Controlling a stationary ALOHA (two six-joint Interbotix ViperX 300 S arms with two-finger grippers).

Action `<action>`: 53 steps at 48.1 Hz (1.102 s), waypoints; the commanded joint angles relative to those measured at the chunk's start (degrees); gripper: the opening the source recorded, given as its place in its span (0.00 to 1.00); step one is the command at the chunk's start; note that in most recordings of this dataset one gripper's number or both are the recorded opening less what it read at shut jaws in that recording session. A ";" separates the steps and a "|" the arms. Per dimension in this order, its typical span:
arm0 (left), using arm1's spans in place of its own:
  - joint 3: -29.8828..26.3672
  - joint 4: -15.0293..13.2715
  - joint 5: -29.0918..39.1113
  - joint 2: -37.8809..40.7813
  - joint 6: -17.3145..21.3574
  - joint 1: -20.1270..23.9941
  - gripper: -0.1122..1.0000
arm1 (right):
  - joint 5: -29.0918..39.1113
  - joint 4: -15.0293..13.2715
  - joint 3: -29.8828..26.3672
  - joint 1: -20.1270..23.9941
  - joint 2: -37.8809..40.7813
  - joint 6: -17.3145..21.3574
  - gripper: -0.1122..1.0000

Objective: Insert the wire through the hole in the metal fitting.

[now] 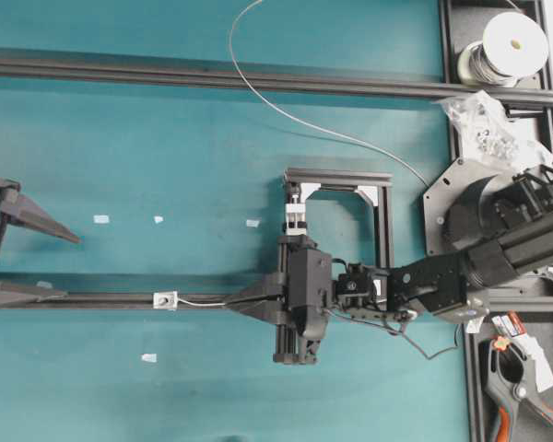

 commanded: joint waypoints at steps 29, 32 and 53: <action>-0.44 0.00 -0.26 -0.88 0.09 -0.09 0.77 | -2.90 -1.49 0.44 -0.44 -1.23 0.35 0.10; -0.44 0.00 -0.26 -0.79 0.09 -0.09 0.77 | -3.08 -1.49 0.44 -0.44 -1.14 0.35 0.10; -0.44 0.00 -0.26 -0.79 0.09 -0.09 0.77 | -4.48 -1.49 1.58 -0.44 -1.93 0.44 0.10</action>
